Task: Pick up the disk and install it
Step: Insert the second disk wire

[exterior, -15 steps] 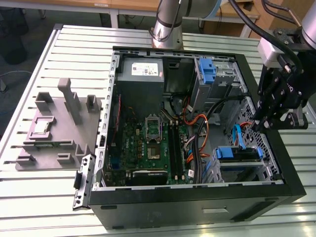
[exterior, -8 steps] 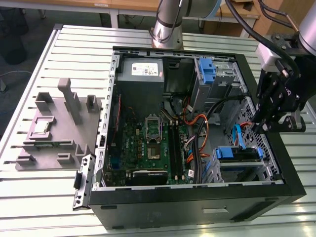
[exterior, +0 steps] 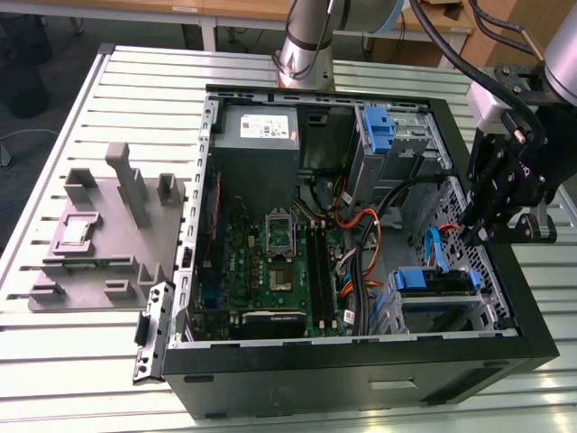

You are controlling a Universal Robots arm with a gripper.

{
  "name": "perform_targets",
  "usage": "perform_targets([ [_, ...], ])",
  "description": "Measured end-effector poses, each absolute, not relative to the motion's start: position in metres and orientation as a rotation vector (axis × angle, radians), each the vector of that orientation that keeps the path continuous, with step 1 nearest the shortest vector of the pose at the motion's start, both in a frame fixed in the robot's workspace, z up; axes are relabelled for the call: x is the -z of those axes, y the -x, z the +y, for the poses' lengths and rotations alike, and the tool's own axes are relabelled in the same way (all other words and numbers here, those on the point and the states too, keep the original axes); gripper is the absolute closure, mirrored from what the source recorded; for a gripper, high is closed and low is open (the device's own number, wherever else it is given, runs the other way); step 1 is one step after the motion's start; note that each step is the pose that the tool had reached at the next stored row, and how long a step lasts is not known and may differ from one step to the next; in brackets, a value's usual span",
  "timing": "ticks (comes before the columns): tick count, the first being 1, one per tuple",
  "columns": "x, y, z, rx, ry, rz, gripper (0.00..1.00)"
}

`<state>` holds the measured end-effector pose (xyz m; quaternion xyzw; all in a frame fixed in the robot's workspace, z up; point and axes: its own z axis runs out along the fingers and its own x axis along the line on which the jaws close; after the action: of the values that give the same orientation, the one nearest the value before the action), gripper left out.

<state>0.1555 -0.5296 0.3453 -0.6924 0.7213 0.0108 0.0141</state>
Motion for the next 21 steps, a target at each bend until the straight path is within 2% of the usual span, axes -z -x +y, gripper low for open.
perform_targets([
  [9, -0.3451, -0.1555, -0.5297, -0.034, 2.156, 2.246, 0.69],
  [11, -0.3451, -0.1555, -0.5297, -0.034, 2.156, 2.246, 0.71],
  [13, -0.3451, -0.1555, -0.5297, -0.034, 2.156, 2.246, 0.83],
  [21, -0.3447, -0.1549, -0.5302, -0.034, 2.156, 2.245, 0.84],
])
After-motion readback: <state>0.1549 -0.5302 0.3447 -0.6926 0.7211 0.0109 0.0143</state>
